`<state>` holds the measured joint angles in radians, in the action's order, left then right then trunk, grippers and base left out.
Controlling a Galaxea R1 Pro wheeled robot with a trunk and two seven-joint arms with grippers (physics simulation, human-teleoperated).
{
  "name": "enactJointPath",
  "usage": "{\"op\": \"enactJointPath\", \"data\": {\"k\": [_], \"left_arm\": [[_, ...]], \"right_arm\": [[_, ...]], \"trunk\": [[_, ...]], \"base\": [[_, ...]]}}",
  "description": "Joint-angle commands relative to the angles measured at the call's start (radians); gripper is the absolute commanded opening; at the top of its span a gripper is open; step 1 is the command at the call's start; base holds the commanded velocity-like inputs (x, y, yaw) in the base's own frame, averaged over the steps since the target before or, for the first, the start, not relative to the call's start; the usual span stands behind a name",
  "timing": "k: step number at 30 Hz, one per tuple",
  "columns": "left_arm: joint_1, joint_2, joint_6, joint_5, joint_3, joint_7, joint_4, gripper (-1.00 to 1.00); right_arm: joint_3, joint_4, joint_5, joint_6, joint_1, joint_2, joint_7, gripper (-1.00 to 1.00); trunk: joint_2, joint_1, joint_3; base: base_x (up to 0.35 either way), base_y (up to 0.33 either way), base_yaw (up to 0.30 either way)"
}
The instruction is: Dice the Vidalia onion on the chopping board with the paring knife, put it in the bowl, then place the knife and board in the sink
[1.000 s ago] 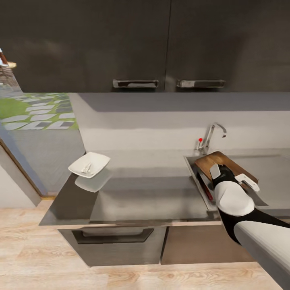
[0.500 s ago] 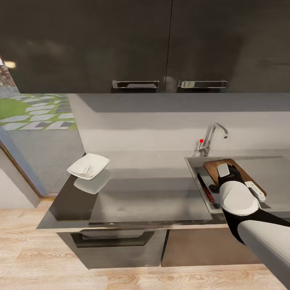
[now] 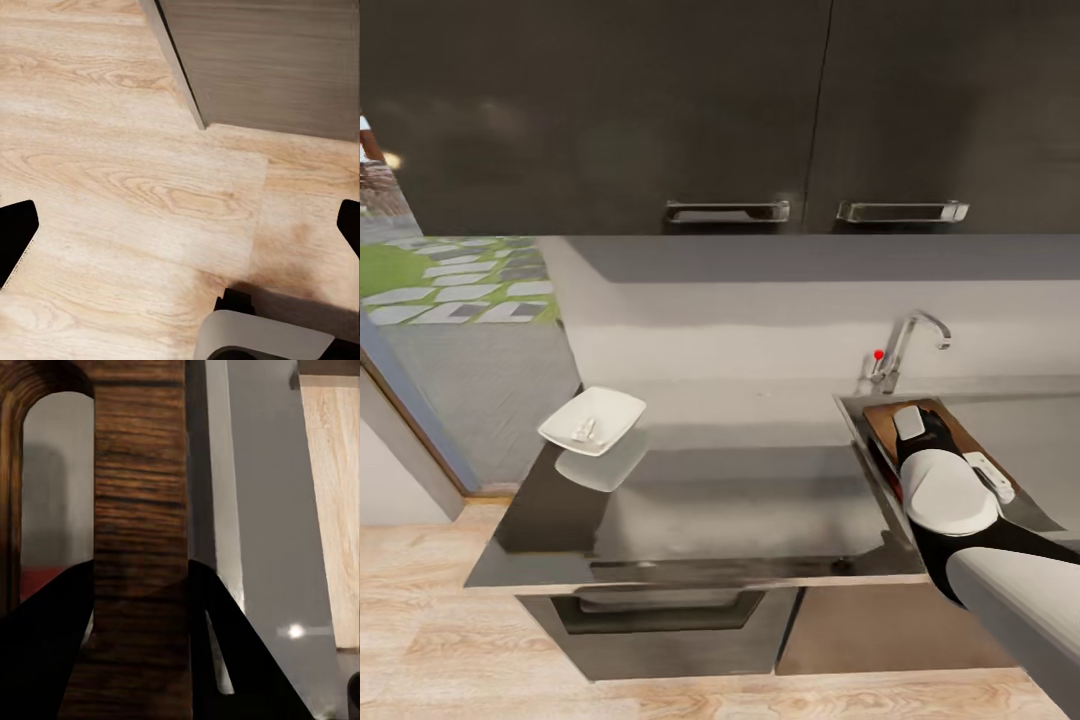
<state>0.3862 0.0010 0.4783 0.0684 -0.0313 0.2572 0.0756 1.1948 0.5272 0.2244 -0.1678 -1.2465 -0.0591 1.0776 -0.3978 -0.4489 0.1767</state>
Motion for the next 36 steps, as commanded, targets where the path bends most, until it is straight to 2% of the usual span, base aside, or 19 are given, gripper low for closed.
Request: {"op": "enactJointPath", "data": {"k": [1, 7, 14, 28, 36], "left_arm": [[0.002, 0.0, 0.008, 0.007, -0.002, -0.004, 0.004, 1.0], [0.002, 0.001, 0.008, 0.007, -0.002, -0.004, 0.004, 1.0], [0.002, 0.001, 0.008, 0.007, -0.002, -0.004, 0.004, 1.0], [0.002, 0.016, 0.008, 0.007, -0.002, -0.004, 0.004, 1.0], [0.002, 0.016, 0.008, 0.007, -0.002, -0.004, 0.004, 1.0]], "right_arm": [[0.007, 0.002, 0.01, -0.01, -0.002, 0.002, -0.001, -1.0], [0.009, 0.004, 0.012, -0.01, -0.002, 0.007, -0.002, -1.0], [0.01, 0.011, 0.014, -0.01, -0.002, 0.007, 0.0, -1.0], [0.01, 0.008, 0.015, -0.01, -0.001, 0.006, -0.001, -1.0], [0.009, 0.004, 0.013, -0.01, -0.001, 0.003, -0.001, -1.0]], "trunk": [[-0.002, -0.001, 0.002], [-0.002, -0.001, 0.002], [-0.002, -0.001, 0.003], [-0.002, -0.001, 0.025], [-0.002, -0.001, 0.038]], "base": [[0.23, 0.183, 0.0], [0.189, 0.042, 0.0], [0.018, 0.001, 0.0], [0.0, 0.0, 0.0], [0.017, 0.0, 0.0]]}}
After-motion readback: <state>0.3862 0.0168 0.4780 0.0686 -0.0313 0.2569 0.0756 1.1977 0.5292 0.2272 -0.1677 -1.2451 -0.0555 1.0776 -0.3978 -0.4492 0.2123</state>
